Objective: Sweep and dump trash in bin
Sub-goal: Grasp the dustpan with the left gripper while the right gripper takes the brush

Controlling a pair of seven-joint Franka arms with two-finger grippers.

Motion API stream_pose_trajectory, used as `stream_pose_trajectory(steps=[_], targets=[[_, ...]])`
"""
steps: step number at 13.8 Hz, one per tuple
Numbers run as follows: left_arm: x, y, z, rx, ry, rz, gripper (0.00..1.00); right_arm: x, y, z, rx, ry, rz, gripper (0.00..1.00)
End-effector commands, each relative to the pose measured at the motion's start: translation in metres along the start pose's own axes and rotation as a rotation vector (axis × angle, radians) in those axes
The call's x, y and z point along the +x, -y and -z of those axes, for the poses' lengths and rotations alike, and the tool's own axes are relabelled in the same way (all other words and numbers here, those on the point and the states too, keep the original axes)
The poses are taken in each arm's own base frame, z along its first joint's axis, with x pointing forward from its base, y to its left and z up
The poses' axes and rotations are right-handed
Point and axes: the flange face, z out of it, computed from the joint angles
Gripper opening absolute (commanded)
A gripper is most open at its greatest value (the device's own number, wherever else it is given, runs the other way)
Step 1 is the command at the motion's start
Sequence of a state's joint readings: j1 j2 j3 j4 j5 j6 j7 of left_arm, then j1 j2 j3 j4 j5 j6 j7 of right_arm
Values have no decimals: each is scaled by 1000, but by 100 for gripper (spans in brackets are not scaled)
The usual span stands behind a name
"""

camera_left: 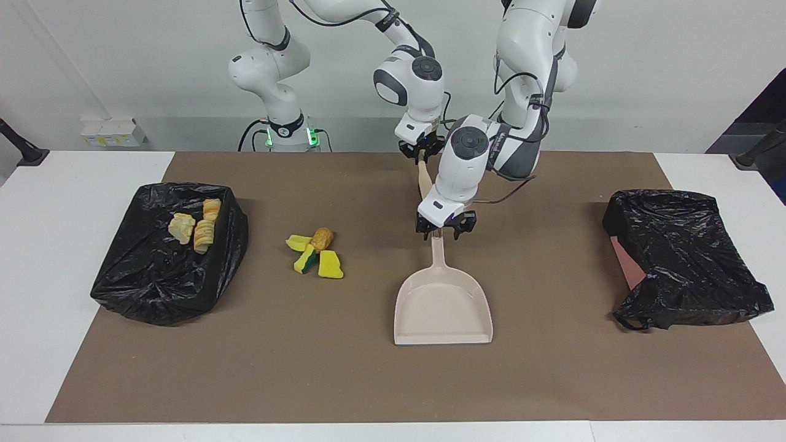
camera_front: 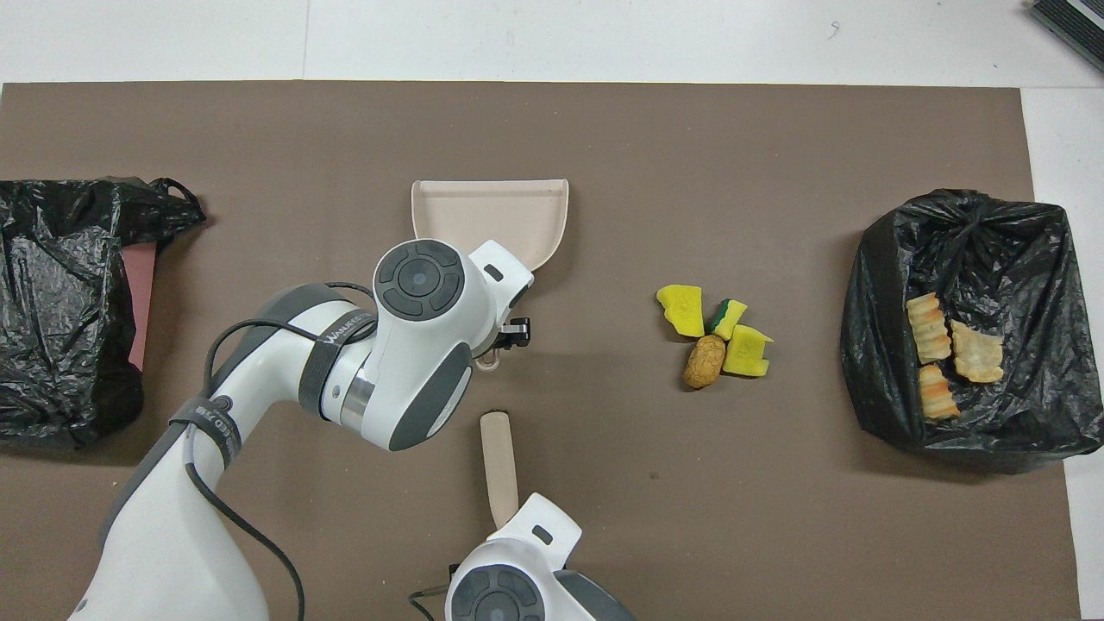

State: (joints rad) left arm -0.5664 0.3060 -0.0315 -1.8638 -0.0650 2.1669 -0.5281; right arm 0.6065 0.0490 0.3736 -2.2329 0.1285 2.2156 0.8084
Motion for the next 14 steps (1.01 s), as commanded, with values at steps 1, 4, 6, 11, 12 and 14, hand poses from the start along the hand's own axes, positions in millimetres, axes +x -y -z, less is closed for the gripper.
stream_pose_trajectory(steps=[1, 4, 6, 11, 12, 14], targets=[[15, -9, 12, -16, -28, 10, 0, 5, -37, 39, -45, -12, 22, 0], [25, -5, 27, -16, -39, 15, 0, 19, -87, 68, -82, 4, -24, 0], [24, 0, 36, -20, -45, 22, 0, 39, -129, 80, -106, 18, -97, 0], [9, 26, 58, 5, -8, 10, 0, 86, -221, 93, -216, -17, -104, 0], [-1, 35, 59, 10, 0, -24, 0, 93, -238, 92, -237, -14, -93, 0], [-27, 52, 66, 10, 0, -75, 0, 104, -270, 91, -272, -5, -63, 0]])
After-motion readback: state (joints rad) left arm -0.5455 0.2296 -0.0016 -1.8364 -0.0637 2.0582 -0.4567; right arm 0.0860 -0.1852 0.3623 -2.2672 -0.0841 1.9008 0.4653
